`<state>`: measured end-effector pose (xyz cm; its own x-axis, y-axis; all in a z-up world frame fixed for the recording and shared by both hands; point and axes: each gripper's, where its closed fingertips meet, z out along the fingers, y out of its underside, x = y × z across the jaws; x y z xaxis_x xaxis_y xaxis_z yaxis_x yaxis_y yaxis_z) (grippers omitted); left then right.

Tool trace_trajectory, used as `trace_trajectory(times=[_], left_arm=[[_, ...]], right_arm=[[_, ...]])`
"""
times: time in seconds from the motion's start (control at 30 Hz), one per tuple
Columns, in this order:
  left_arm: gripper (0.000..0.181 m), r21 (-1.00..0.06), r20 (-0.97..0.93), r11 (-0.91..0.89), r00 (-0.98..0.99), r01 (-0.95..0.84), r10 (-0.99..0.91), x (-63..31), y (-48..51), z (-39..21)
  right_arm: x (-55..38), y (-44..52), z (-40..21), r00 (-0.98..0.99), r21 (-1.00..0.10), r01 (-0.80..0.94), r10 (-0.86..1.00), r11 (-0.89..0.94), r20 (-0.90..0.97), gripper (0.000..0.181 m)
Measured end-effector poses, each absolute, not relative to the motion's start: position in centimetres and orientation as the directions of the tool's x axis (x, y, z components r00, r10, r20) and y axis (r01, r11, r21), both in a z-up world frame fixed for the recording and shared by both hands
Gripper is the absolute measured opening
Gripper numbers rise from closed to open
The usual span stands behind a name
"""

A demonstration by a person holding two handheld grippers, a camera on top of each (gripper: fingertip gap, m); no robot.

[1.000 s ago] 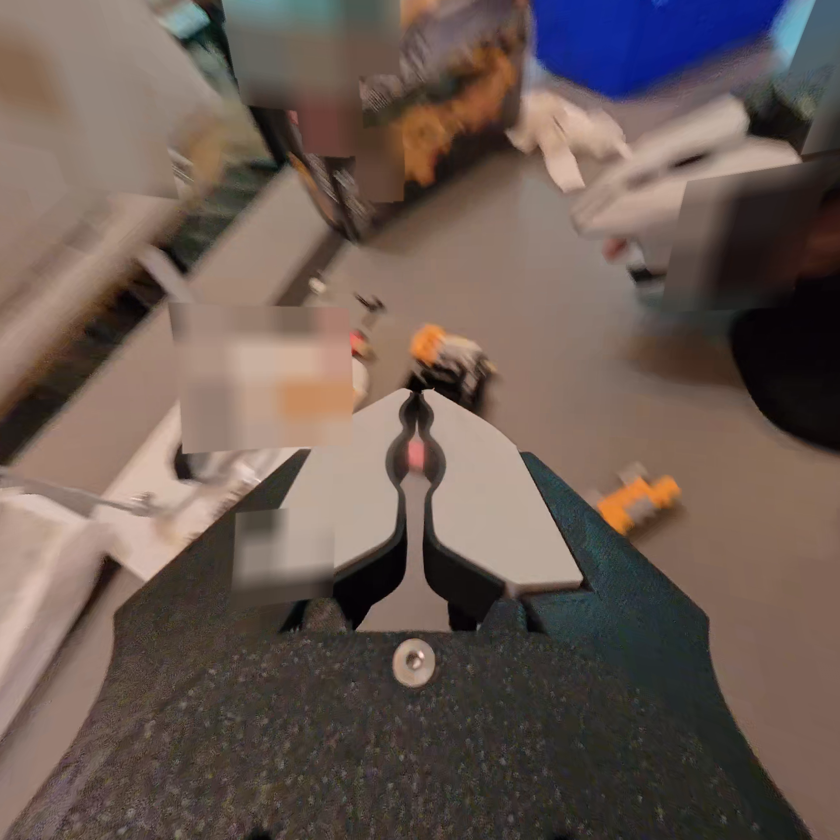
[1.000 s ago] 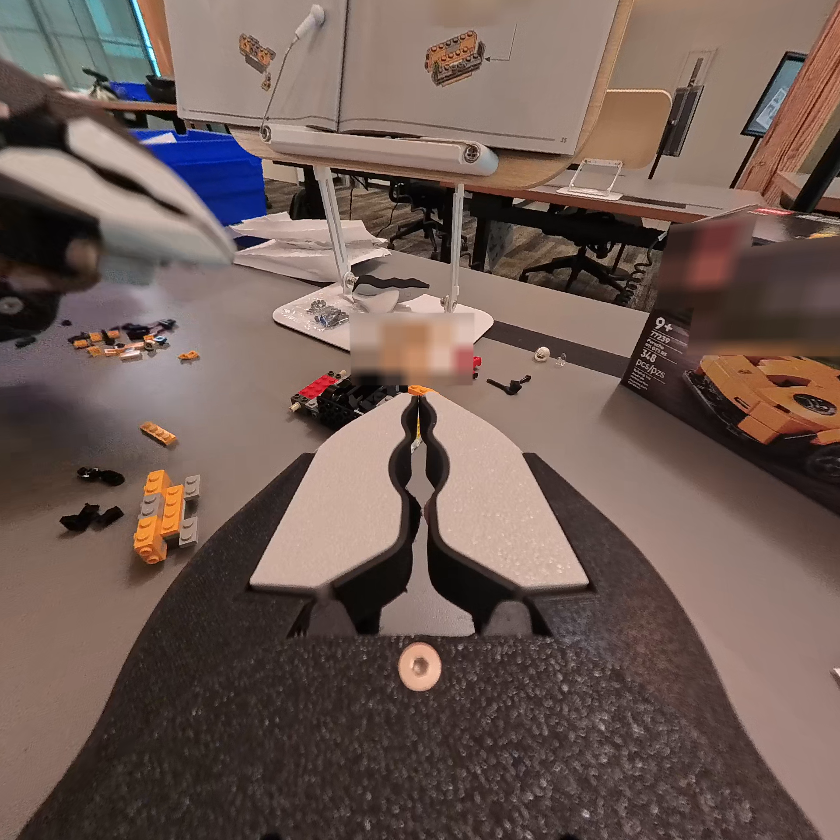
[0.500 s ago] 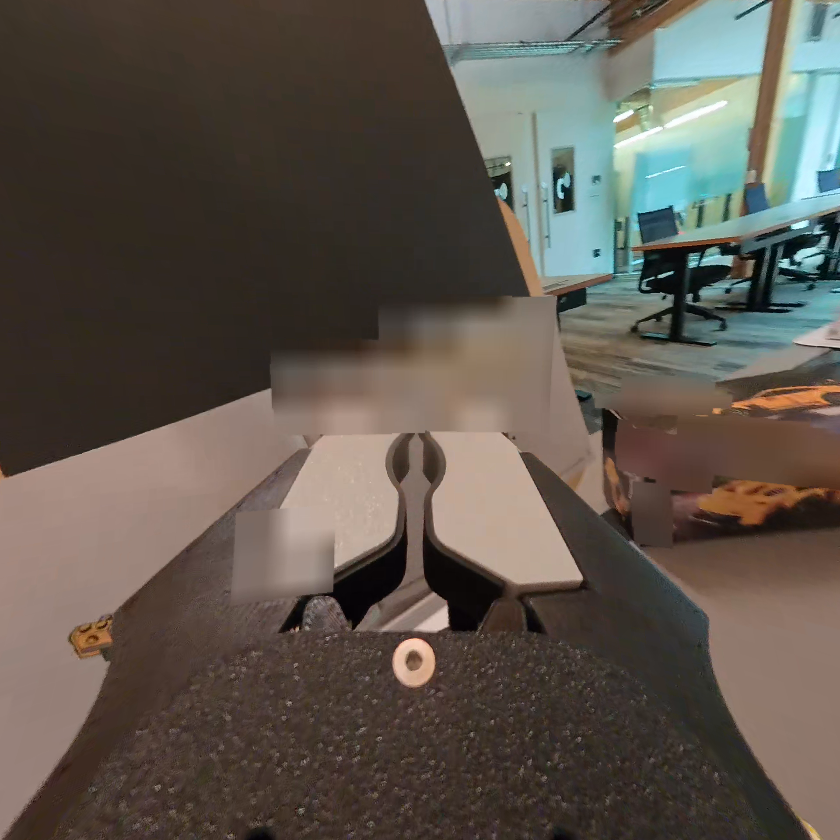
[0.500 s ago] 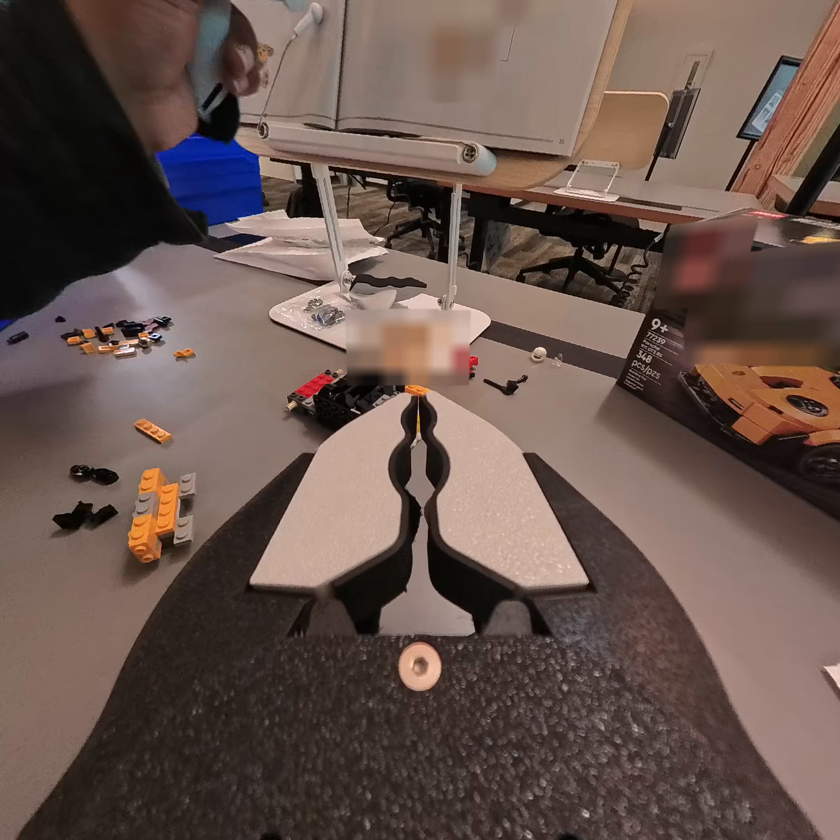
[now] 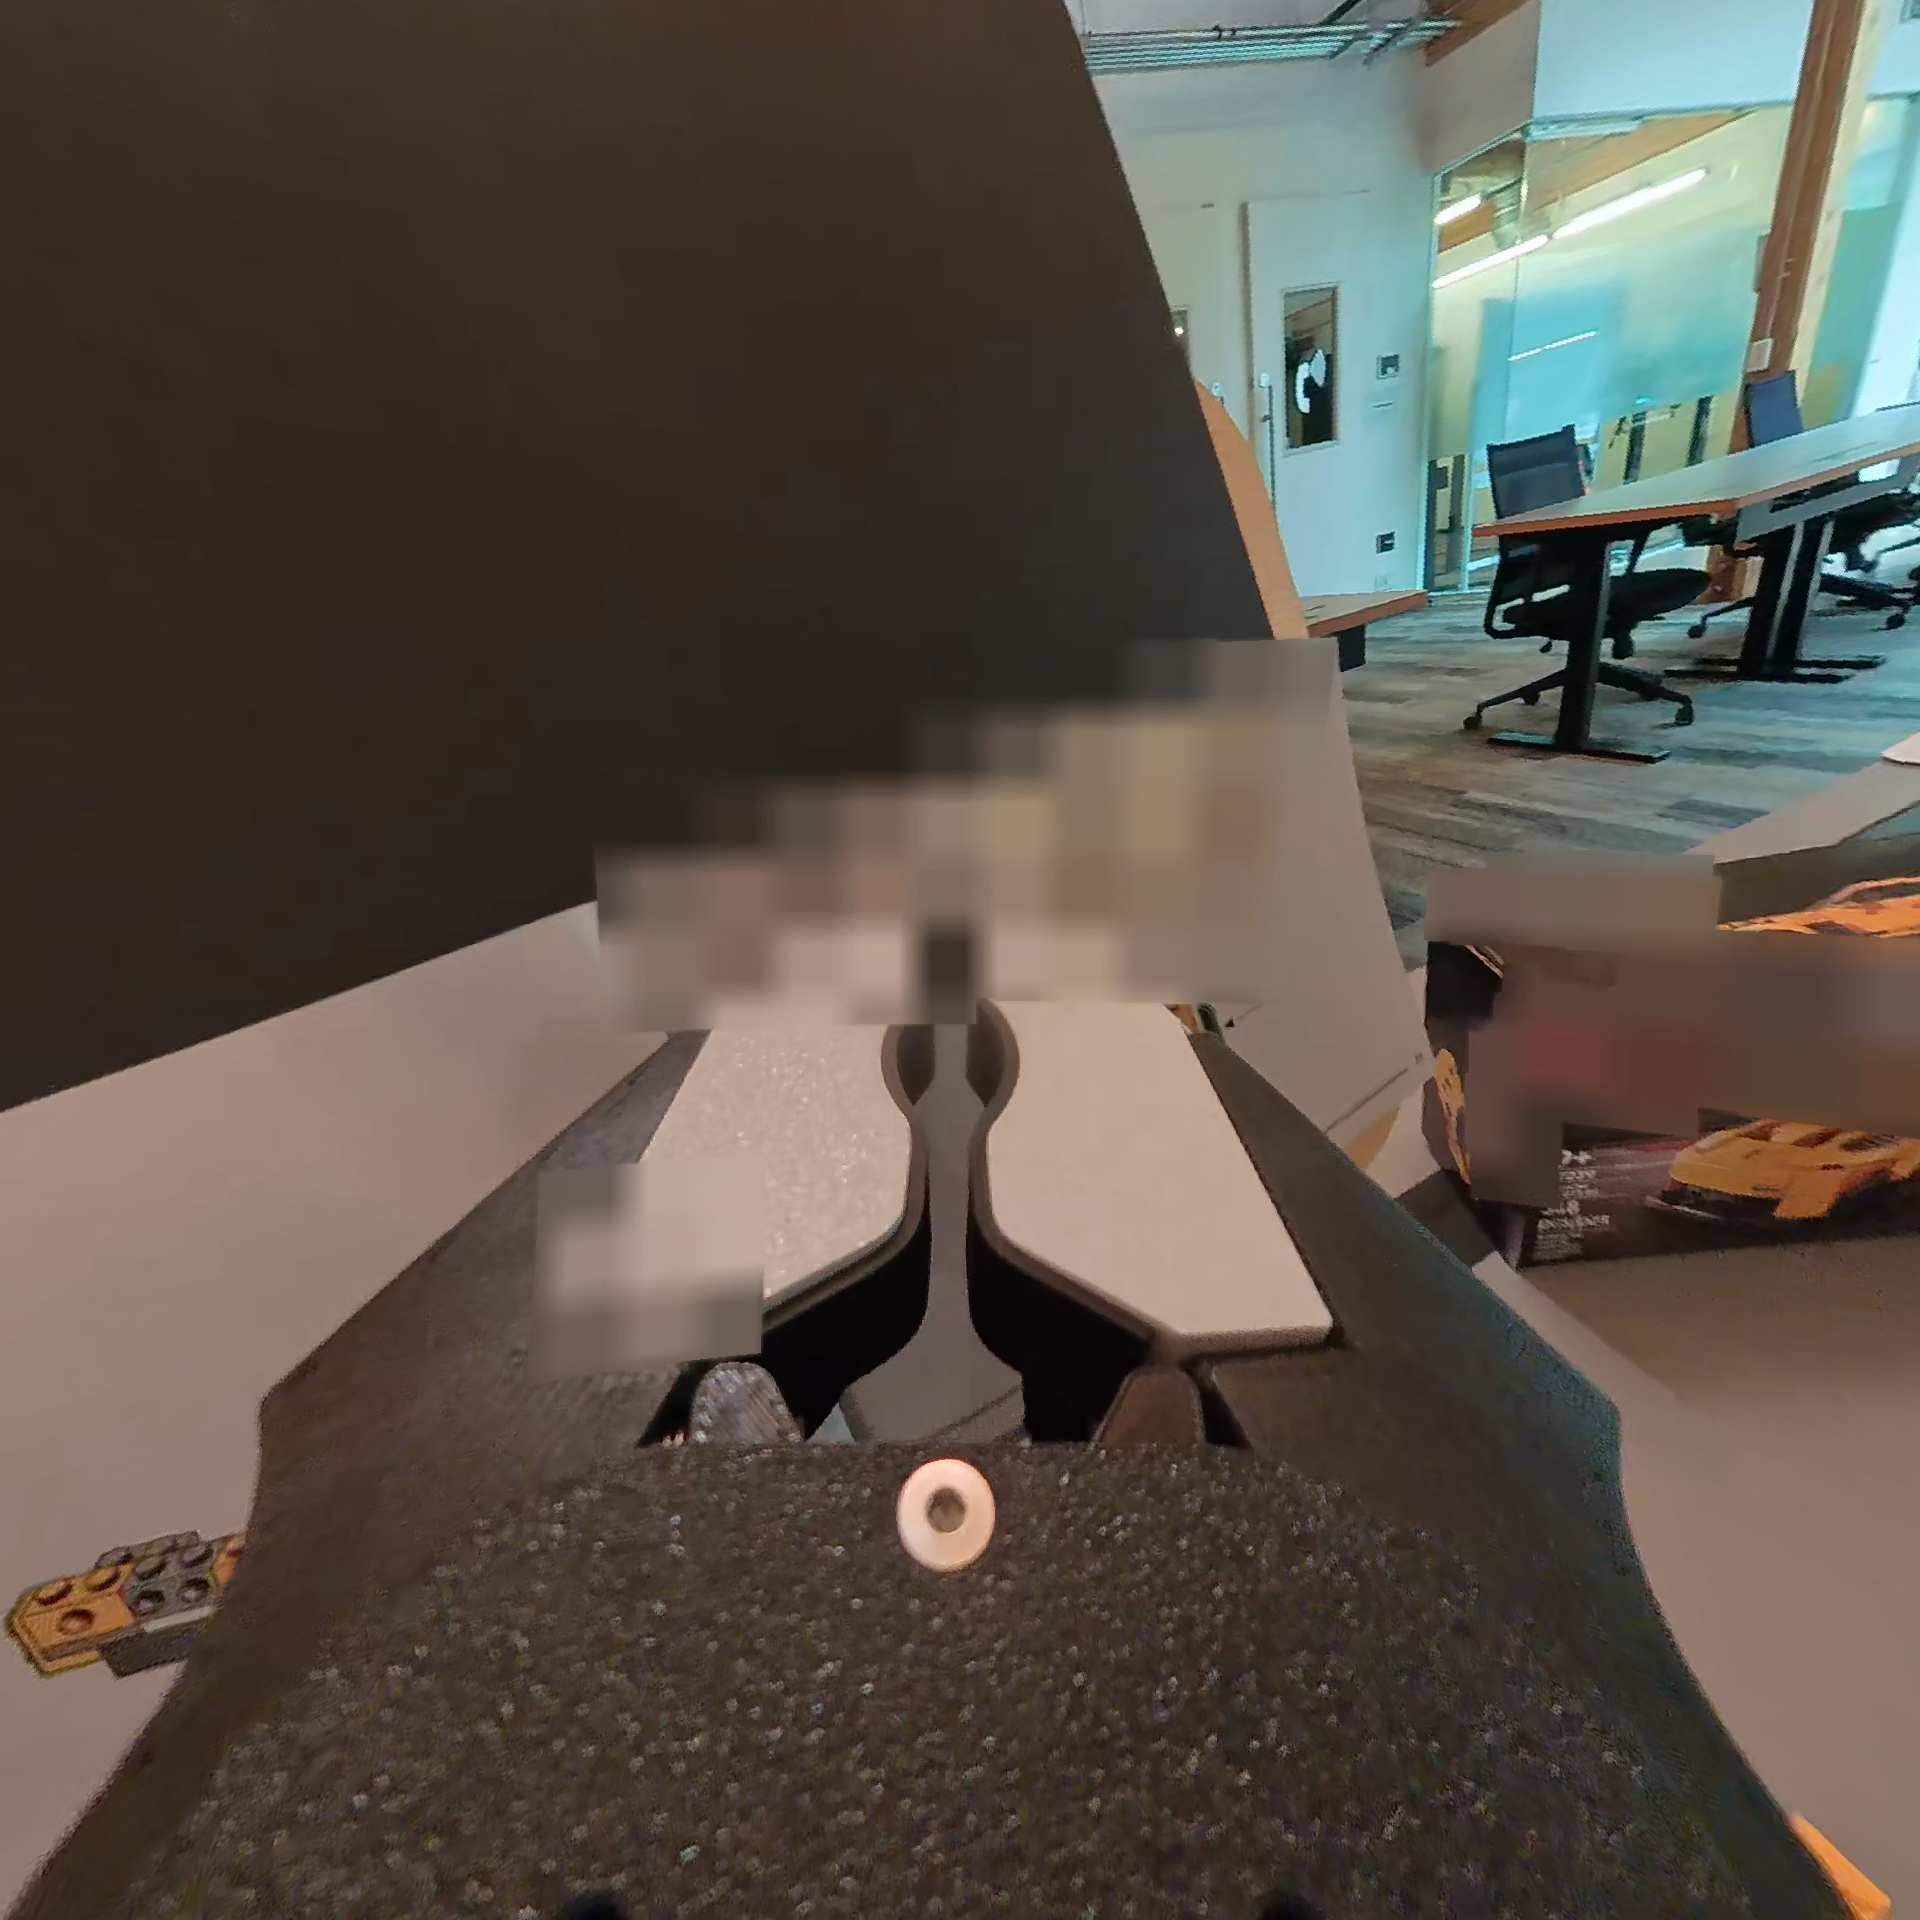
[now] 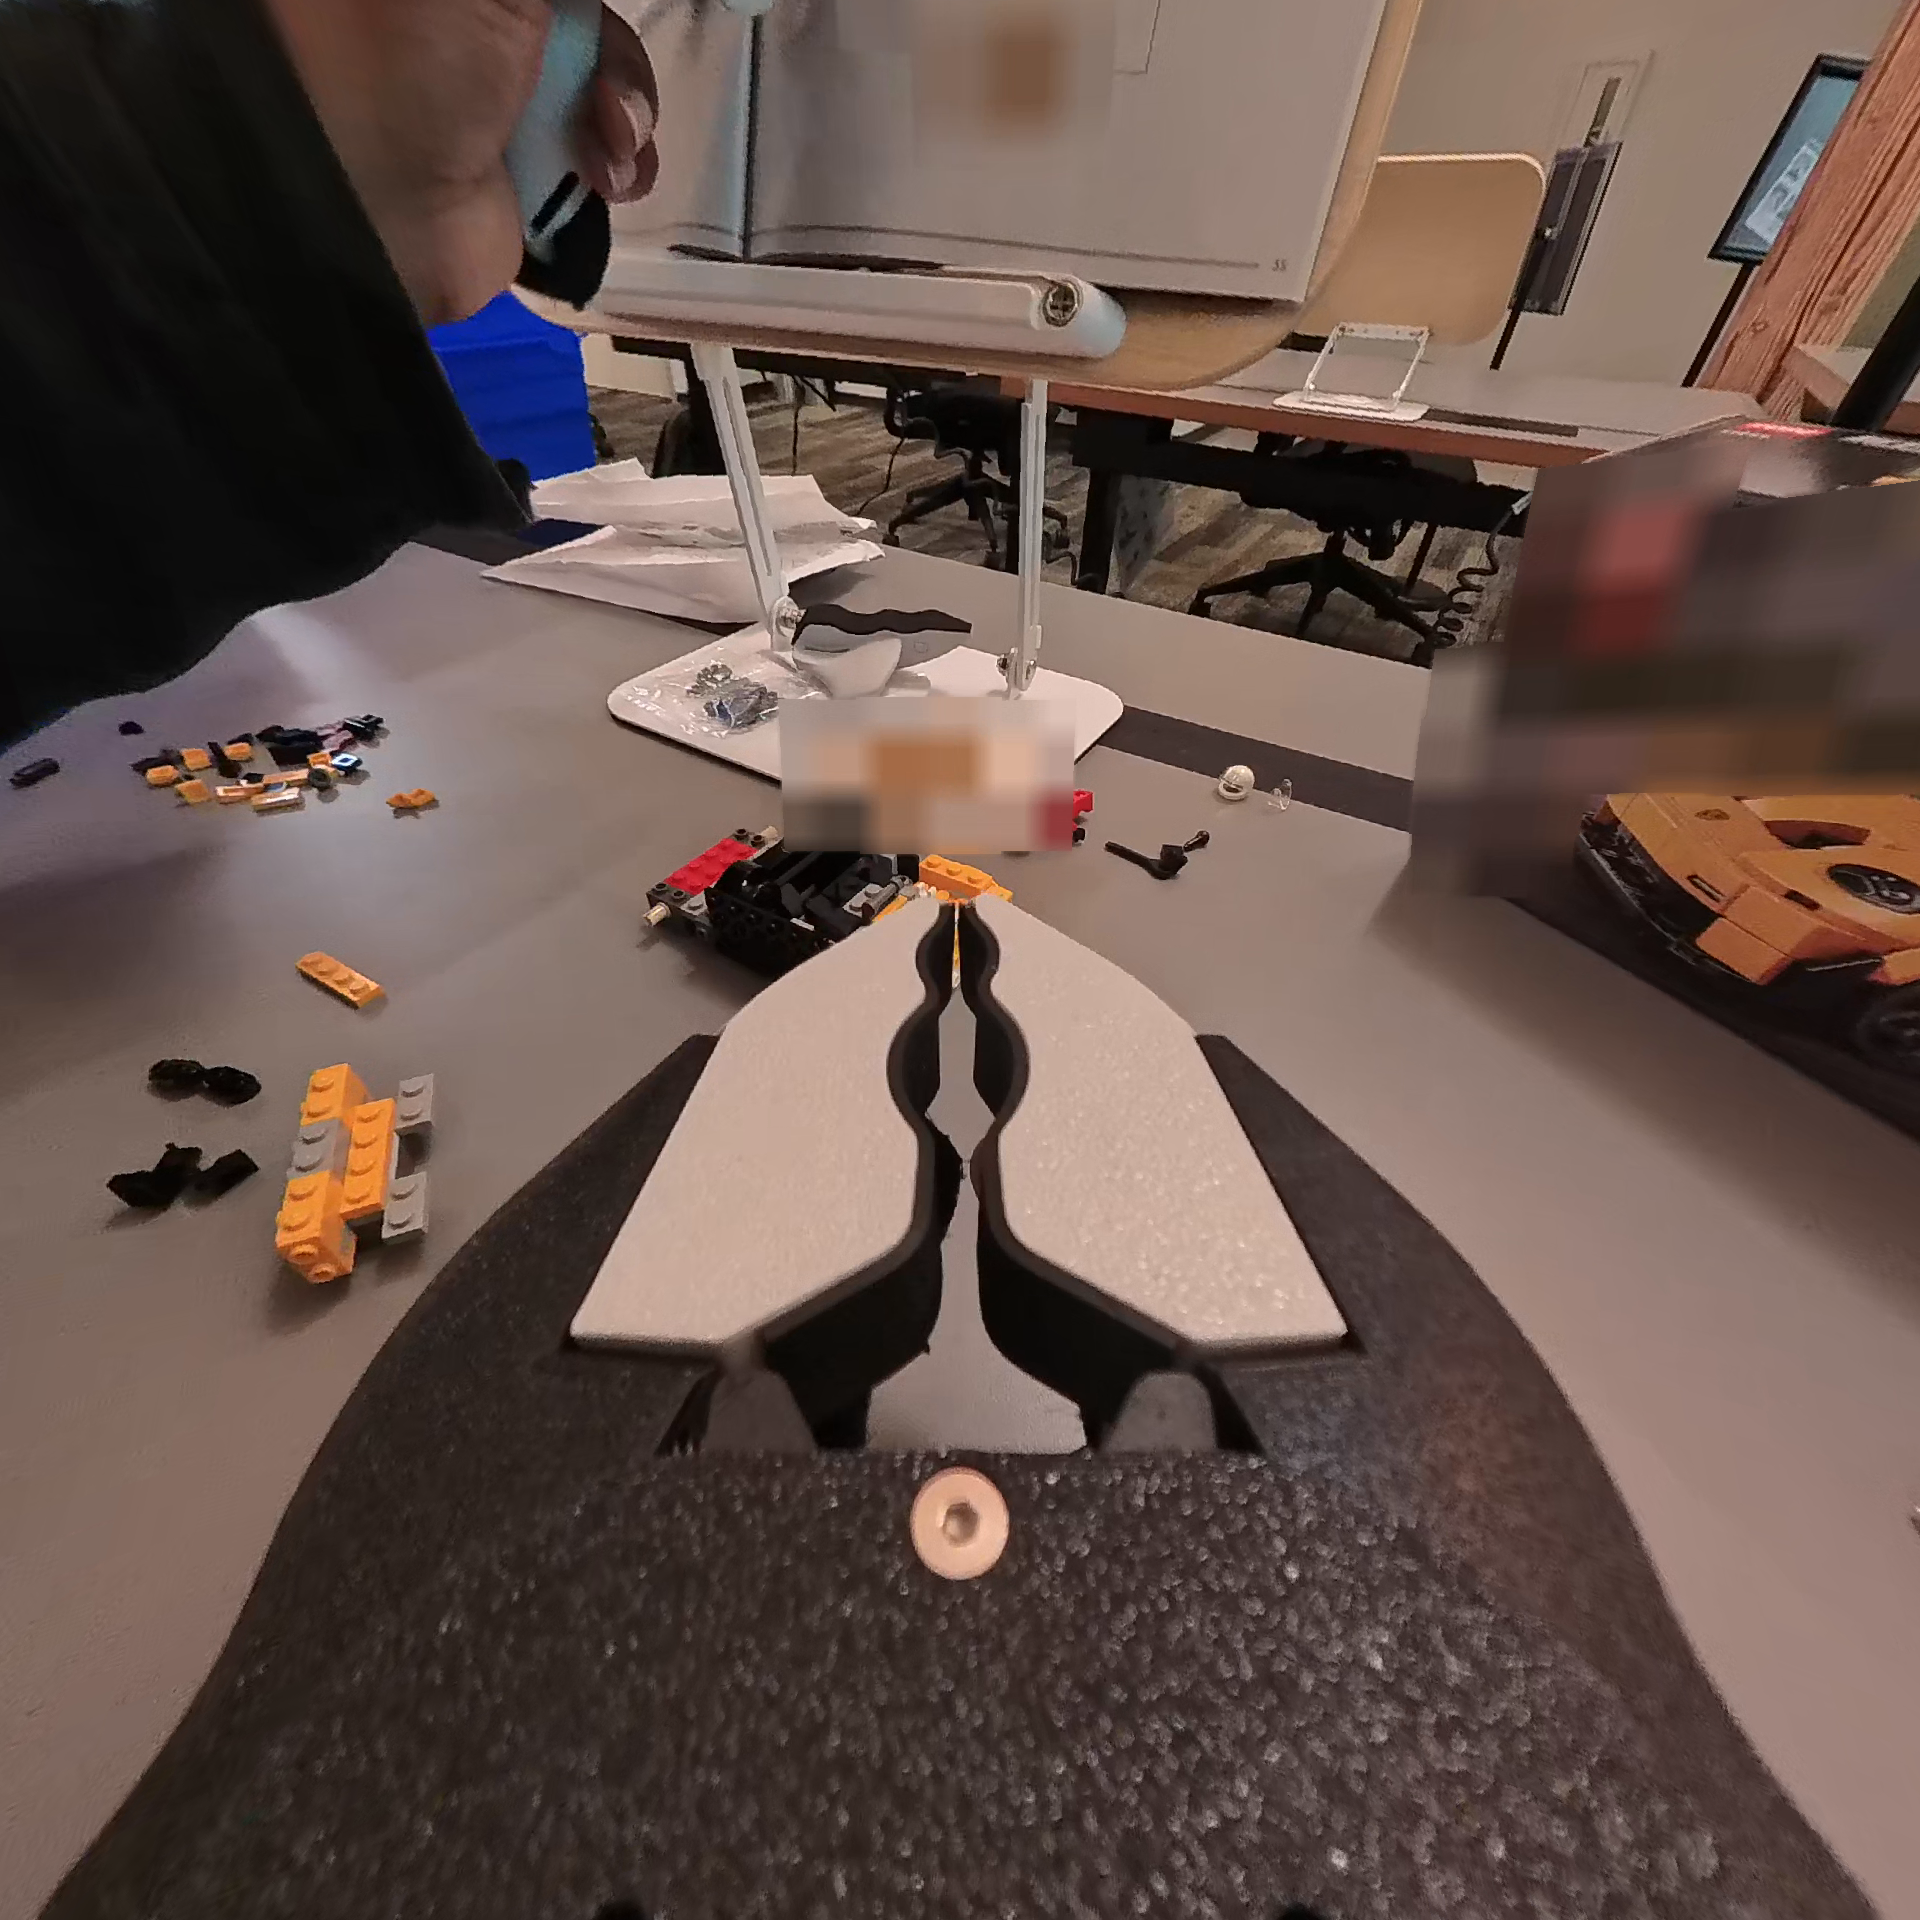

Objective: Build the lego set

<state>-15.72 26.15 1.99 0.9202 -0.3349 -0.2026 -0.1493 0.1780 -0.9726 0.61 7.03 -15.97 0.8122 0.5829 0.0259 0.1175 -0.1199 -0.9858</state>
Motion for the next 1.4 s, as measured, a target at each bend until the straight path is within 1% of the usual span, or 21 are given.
trace_trajectory(times=[0.1, 0.23, 0.33, 0.4, 0.43, 0.47, 0.6, 0.63, 0.7, 0.83, 0.93, 1.0, 1.07, 1.1, 1.4], left_arm=[[0.000, -0.981, -0.188, 0.114, 0.892, -0.154, -0.412, -15.0, 24.8, 0.7], [0.000, -0.996, -0.081, 0.012, 0.818, -0.090, -0.569, -14.6, 20.2, -1.1], [0.000, -0.991, -0.026, -0.080, 0.741, -0.107, -0.671, -15.1, 15.7, -3.7], [0.000, -0.973, -0.015, -0.149, 0.697, -0.174, -0.717, -16.0, 13.1, -6.1], [0.003, -0.956, -0.012, -0.192, 0.684, -0.221, -0.729, -16.7, 12.0, -7.5], [0.011, -0.936, -0.015, -0.228, 0.675, -0.269, -0.738, -17.4, 11.0, -8.9], [0.019, -0.859, 0.022, -0.344, 0.643, -0.380, -0.765, -19.6, 6.9, -14.3], [0.021, -0.831, 0.030, -0.369, 0.630, -0.415, -0.776, -19.9, 5.9, -15.9], [0.030, -0.757, 0.052, -0.407, 0.575, -0.511, -0.817, -20.3, 3.7, -19.7], [0.037, -0.650, 0.028, -0.370, 0.465, -0.664, -0.885, -20.3, 1.3, -24.5], [0.033, -0.618, -0.031, -0.314, 0.421, -0.721, -0.906, -20.0, 1.1, -25.3], [0.025, -0.629, -0.016, -0.310, 0.411, -0.713, -0.912, -19.5, 1.1, -25.5], [0.011, -0.644, 0.004, -0.317, 0.411, -0.697, -0.912, -19.0, 1.2, -25.6], [0.008, -0.650, 0.002, -0.309, 0.405, -0.694, -0.914, -18.8, 1.2, -25.6], [0.008, -0.679, 0.009, -0.281, 0.375, -0.678, -0.927, -17.7, 1.0, -25.5]], right_arm=[[0.7, 7.1, -16.0, 0.813, -0.986, 0.114, 0.581, -0.123, 0.022, 0.000], [0.8, 7.1, -16.0, 0.814, -0.986, 0.110, 0.580, -0.124, 0.018, 0.000], [0.7, 7.0, -15.9, 0.812, -0.986, 0.111, 0.583, -0.122, 0.019, 0.000], [0.6, 6.9, -15.9, 0.810, -0.986, 0.115, 0.586, -0.119, 0.023, 0.000], [0.6, 6.9, -15.8, 0.809, -0.986, 0.117, 0.588, -0.115, 0.027, 0.000], [0.5, 6.8, -15.7, 0.808, -0.987, 0.121, 0.588, -0.109, 0.034, 0.000], [0.2, 6.7, -15.8, 0.804, -0.985, 0.143, 0.592, -0.098, 0.057, 0.000], [0.2, 6.7, -15.9, 0.803, -0.984, 0.151, 0.593, -0.094, 0.066, 0.000], [-0.3, 6.3, -16.0, 0.786, -0.982, 0.165, 0.613, -0.087, 0.078, 0.000], [-3.4, 3.8, -16.4, 0.638, -0.976, 0.216, 0.761, -0.030, 0.117, 0.001], [-5.6, 1.7, -17.5, 0.523, -0.950, 0.310, 0.828, 0.038, 0.203, 0.002], [-6.2, 1.2, -17.8, 0.488, -0.931, 0.355, 0.834, 0.081, 0.258, 0.002], [-6.4, 1.1, -18.1, 0.475, -0.926, 0.367, 0.839, 0.086, 0.266, 0.002], [-6.4, 1.2, -18.1, 0.478, -0.928, 0.364, 0.839, 0.078, 0.259, 0.002], [-5.8, 1.7, -17.9, 0.500, -0.941, 0.335, 0.836, 0.054, 0.226, 0.001]])
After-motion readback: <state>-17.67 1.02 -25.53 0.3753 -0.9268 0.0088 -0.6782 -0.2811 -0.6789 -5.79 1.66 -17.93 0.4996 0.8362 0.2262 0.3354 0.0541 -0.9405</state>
